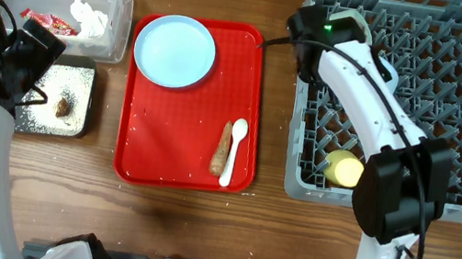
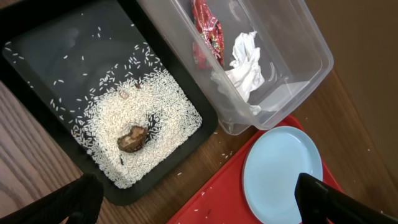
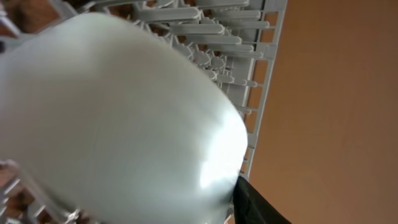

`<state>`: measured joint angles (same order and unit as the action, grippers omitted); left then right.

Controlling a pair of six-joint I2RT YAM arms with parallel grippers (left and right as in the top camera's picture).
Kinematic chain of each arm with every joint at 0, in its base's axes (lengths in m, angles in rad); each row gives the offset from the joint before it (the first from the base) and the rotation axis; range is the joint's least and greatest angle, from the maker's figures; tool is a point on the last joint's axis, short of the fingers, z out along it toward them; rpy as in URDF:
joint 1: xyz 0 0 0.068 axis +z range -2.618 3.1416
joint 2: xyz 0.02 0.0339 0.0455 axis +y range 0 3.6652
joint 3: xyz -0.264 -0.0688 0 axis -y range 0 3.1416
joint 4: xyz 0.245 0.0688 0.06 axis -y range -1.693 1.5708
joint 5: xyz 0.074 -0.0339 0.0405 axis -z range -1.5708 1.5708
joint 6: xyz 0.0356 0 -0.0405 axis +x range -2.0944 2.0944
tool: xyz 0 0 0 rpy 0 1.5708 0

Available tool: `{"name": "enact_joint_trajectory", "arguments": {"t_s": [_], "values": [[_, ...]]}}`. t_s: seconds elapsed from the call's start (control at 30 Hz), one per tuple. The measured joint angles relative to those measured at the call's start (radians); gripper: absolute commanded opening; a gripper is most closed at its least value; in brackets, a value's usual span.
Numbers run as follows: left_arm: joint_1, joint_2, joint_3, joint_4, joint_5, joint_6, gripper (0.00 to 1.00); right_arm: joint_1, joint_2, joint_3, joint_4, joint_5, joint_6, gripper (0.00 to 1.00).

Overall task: Sort waste into correct bins and load items into the dishwasher rack
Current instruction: 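Grasp the light blue bowl with the right gripper and place in rack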

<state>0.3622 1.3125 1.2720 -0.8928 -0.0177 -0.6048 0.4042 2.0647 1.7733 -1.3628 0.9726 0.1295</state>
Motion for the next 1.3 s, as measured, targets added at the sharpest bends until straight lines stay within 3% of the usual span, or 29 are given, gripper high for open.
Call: {"name": "enact_joint_trajectory", "arguments": {"t_s": [0.07,0.17,0.33,0.43,0.53,0.67,0.7,0.9,1.03,1.3], "values": [[0.000,0.000,0.000,0.000,0.000,0.000,1.00,0.041,0.000,0.000,-0.031,-0.048,0.000,0.45],[0.000,0.000,0.000,0.000,0.000,0.000,1.00,0.106,0.000,0.000,-0.085,-0.217,0.003,0.74],[0.000,0.000,0.000,0.000,0.000,0.000,1.00,0.126,0.000,0.047,-0.124,-0.326,0.001,0.99],[0.000,0.000,0.000,0.000,0.000,0.000,1.00,0.125,-0.026,0.198,-0.076,-0.560,0.000,1.00],[0.000,0.000,0.000,0.000,0.000,0.000,1.00,0.124,-0.072,0.261,0.158,-0.978,0.000,0.99],[0.000,0.000,0.000,0.000,0.000,0.000,1.00,0.124,-0.072,0.260,0.275,-1.184,0.046,0.94],[0.000,0.000,0.000,0.000,0.000,0.000,1.00,0.125,-0.069,0.259,0.285,-1.209,0.062,0.89],[0.000,0.000,0.000,0.000,0.000,0.000,1.00,0.187,0.013,0.161,0.384,-1.131,0.283,0.79],[0.000,0.000,0.000,0.000,0.000,0.000,1.00,0.209,0.015,0.127,0.397,-1.091,0.365,0.80],[0.000,0.000,0.000,0.000,0.000,0.000,1.00,0.283,0.015,0.124,0.214,-1.076,0.417,0.81]]}}
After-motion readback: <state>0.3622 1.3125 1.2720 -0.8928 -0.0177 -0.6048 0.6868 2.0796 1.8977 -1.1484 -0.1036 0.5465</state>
